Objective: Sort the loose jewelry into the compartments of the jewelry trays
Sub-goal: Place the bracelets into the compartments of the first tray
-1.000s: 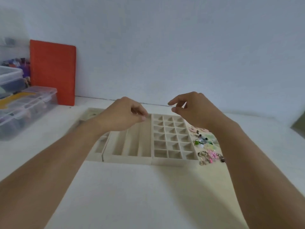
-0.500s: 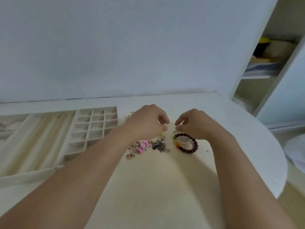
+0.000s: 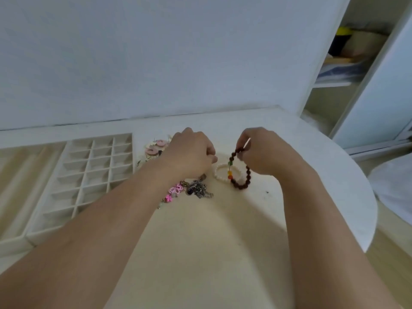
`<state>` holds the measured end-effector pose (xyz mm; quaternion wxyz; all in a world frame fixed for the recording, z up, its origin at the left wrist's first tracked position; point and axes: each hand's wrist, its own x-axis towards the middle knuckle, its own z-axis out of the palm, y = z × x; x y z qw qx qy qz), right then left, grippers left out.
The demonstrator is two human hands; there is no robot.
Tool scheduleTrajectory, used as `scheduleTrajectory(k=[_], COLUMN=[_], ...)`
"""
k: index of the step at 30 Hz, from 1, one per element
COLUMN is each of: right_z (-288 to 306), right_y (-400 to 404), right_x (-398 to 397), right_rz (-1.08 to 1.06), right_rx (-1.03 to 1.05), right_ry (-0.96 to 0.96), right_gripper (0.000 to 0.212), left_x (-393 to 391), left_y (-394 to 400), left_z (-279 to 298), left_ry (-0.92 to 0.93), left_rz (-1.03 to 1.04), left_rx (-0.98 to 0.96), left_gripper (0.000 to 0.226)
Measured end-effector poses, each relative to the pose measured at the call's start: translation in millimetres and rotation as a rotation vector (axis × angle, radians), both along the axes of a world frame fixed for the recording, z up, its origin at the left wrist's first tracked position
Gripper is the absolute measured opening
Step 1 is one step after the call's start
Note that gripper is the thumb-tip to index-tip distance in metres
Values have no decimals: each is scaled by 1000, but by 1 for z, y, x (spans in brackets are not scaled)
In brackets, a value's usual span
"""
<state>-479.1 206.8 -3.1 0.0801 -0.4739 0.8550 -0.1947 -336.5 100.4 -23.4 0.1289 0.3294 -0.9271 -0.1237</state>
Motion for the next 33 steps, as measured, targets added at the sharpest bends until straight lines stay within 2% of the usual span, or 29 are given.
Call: scheduleTrajectory(k=[7,10,14,18,21,24,29,31,33], right_z=[3,-1,-6,-10,-11,-10,-7,-8,-9], right_y=[-5,-10,-16,-20,-21,-19,-18,-18,-18], right_x=[3,8,16,20,23,26,37,41,47], right_rz=[-172,-169,-162,-191,-208,-225,-183,-130,-72], right_rx=[-533,-611,-683,-769,-850,-988,-1230,-1272,-1228], right_ry=[-57,-83,-119,-130,-136,-162,-245,-273,-266], right_gripper=[7,8,9,8,8,11,23,20,16], left_x=[-6,-9,-10,-12,-10,-7,0,13,36], left_y=[4,7,9,13,16,20,21,19,14], left_z=[-5,-7,-10,-10,-8,-3,19,28,37], left_ry=[-19,-28,-3,0,37,125,490,598,666], left_rz=[8,1,19,29,-11,-34,28,59,109], left_rx=[-1,-7,-39,-25,-22,56,234,253,251], left_gripper=[30,29,15,19,12,13,17,18,15])
